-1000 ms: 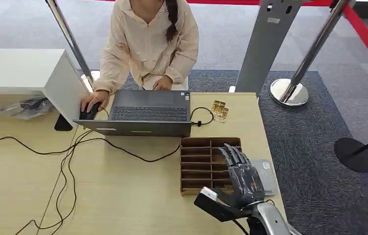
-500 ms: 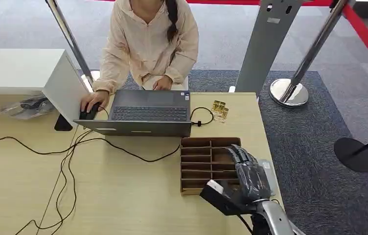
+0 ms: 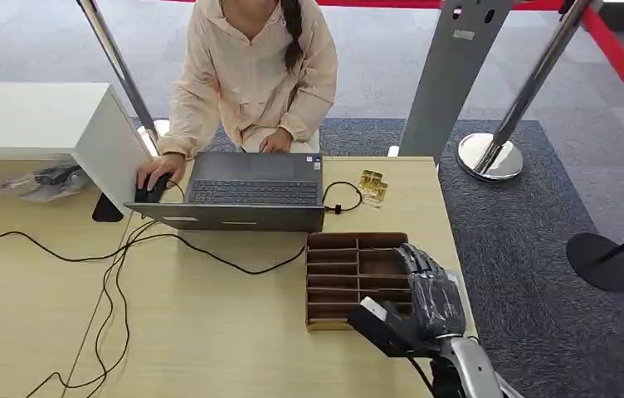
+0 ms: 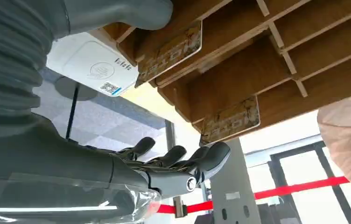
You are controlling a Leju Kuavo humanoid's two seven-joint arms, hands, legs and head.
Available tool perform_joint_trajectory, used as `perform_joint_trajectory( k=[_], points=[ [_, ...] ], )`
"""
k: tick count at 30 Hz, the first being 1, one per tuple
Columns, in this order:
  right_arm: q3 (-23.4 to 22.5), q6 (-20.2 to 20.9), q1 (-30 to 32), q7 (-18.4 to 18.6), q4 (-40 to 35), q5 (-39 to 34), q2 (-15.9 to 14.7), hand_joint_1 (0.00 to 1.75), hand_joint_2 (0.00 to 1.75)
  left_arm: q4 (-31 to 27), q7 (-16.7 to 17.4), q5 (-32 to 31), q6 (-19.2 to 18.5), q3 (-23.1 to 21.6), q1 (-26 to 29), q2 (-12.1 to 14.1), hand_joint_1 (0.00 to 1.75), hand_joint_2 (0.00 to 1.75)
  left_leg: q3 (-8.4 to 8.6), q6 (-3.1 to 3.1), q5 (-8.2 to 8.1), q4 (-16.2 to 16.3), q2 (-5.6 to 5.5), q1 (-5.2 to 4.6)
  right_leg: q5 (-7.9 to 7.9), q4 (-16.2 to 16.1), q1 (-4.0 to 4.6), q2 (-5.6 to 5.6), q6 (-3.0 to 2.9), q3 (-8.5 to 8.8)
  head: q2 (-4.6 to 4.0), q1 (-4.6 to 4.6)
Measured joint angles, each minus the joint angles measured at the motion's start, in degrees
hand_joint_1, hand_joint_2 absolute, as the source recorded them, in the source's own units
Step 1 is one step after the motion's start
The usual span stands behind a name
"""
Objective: Pass the card to the sensor for recognition and then transmit it.
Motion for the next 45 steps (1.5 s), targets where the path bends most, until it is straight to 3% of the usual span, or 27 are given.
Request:
perform_joint_trajectory(
  k=[13,16,18,19,20,23,45],
  points=[
    [-0.5,0.0,0.0,-0.3,2.7,-0.7,0.0,0.37,1.75,0.0,0.0,0.0,0.1,0.0,0.0,0.0,0.0,1.75,0.02,0.0,0.0,0.0,0.0,0.0,0.0,0.0,0.0,0.0,0.0,0.0,0.0,0.0],
    [-0.5,0.0,0.0,-0.3,3.2,-0.8,0.0,0.44,1.75,0.0,0.0,0.0,0.1,0.0,0.0,0.0,0.0,1.75,0.02,0.0,0.0,0.0,0.0,0.0,0.0,0.0,0.0,0.0,0.0,0.0,0.0,-0.02],
    [-0.5,-0.1,0.0,-0.3,3.3,-0.9,0.0,0.63,1.75,0.0,0.0,0.0,0.1,0.0,0.0,0.0,0.0,1.75,0.03,0.0,0.0,0.0,0.0,0.0,0.0,0.0,0.0,0.0,0.0,0.01,0.0,-0.02],
    [-0.5,-0.2,0.0,-0.3,3.4,-0.9,0.0,0.96,1.75,0.0,0.0,0.0,0.1,0.0,0.0,0.0,0.0,1.75,0.03,0.0,0.0,0.0,0.0,0.0,0.0,0.0,0.0,0.0,0.0,0.01,0.0,0.0],
    [-0.5,-0.2,0.0,-0.3,3.5,-1.0,0.0,1.41,1.75,0.0,0.0,0.0,0.1,0.0,0.0,0.0,0.0,1.75,0.03,0.0,0.0,0.0,0.0,0.0,0.0,0.0,0.0,0.0,0.0,0.01,0.0,0.0],
    [-0.5,-0.4,0.1,-0.4,3.8,-1.0,0.0,1.75,1.75,0.0,0.0,0.0,0.1,0.0,0.0,0.0,0.0,1.75,0.03,0.0,0.0,0.0,0.01,0.0,0.0,0.0,0.0,0.0,0.0,0.01,0.0,-0.02],
    [-1.4,-2.2,0.1,-0.9,4.8,-0.7,0.3,1.75,1.75,0.0,-0.2,-0.4,0.1,0.0,0.0,0.0,0.0,1.75,0.09,0.0,0.0,0.0,0.0,0.0,0.0,0.0,0.0,0.0,0.0,0.08,0.02,0.0]
  ],
)
